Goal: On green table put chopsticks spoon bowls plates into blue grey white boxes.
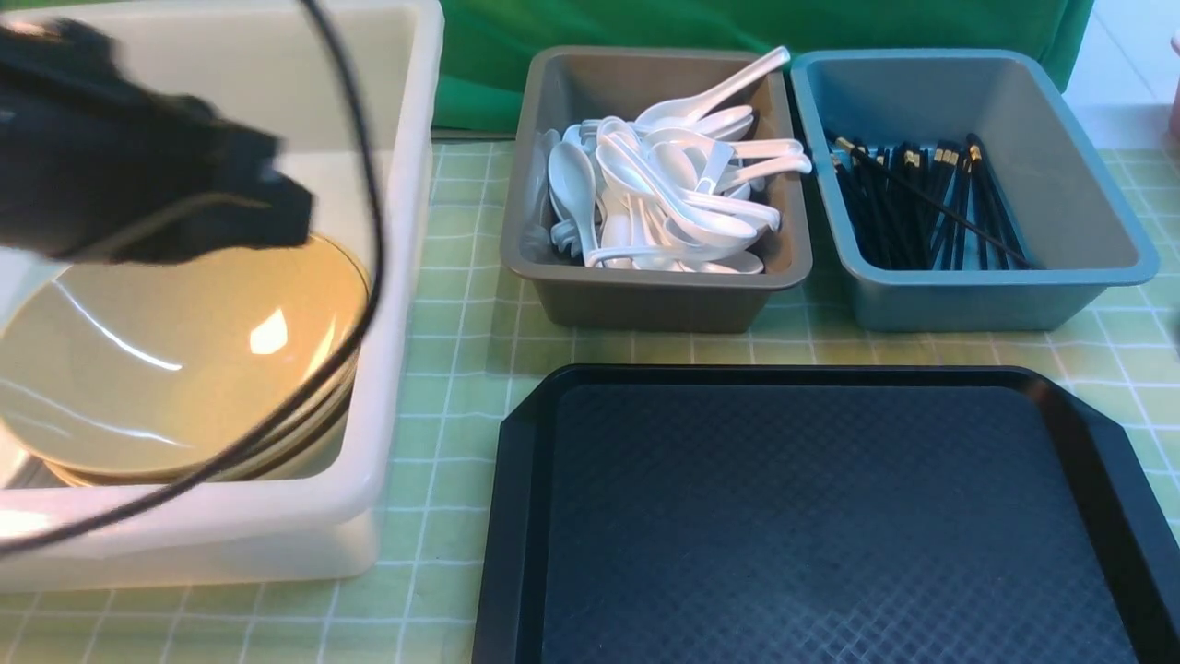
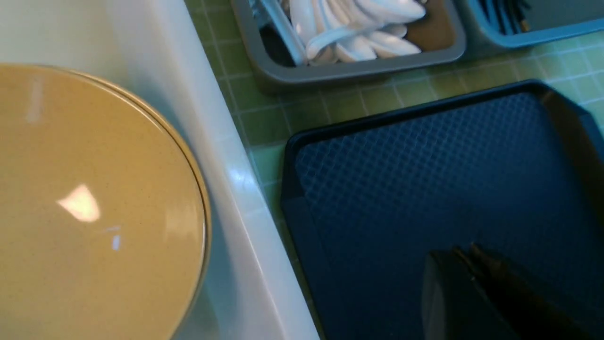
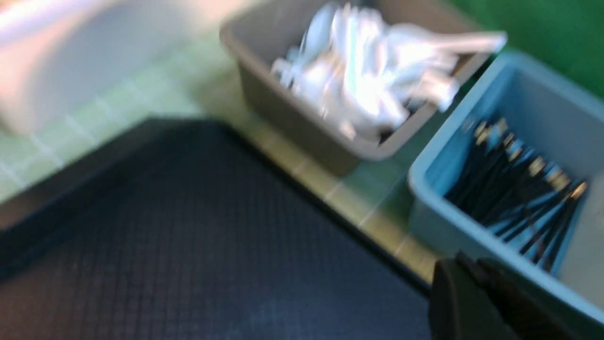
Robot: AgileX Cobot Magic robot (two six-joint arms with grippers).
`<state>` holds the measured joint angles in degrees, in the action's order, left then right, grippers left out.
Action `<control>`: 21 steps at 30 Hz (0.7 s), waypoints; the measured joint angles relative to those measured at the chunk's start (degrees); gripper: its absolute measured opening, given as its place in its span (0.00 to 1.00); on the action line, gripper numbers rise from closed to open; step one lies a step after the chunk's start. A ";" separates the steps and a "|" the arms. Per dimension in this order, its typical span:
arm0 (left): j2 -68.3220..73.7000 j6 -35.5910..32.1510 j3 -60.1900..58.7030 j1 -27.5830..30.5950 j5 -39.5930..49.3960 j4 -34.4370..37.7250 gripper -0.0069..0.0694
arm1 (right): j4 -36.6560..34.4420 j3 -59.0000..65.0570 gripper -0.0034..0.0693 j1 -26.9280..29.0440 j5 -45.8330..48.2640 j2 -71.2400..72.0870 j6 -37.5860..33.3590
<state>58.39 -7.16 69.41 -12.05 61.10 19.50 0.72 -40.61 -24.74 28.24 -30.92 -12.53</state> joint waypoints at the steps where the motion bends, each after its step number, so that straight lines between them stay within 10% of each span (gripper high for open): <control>1: -4.32 0.75 -1.32 0.00 0.57 -0.05 0.09 | 0.00 3.69 0.12 0.00 -1.42 6.07 0.26; 21: -43.10 13.04 -34.72 -0.05 -16.50 9.27 0.09 | 0.07 17.89 0.14 0.00 -2.63 31.82 2.10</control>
<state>15.29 5.88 34.70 -12.10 44.61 28.77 0.79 -22.73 -24.74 25.61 0.90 -10.43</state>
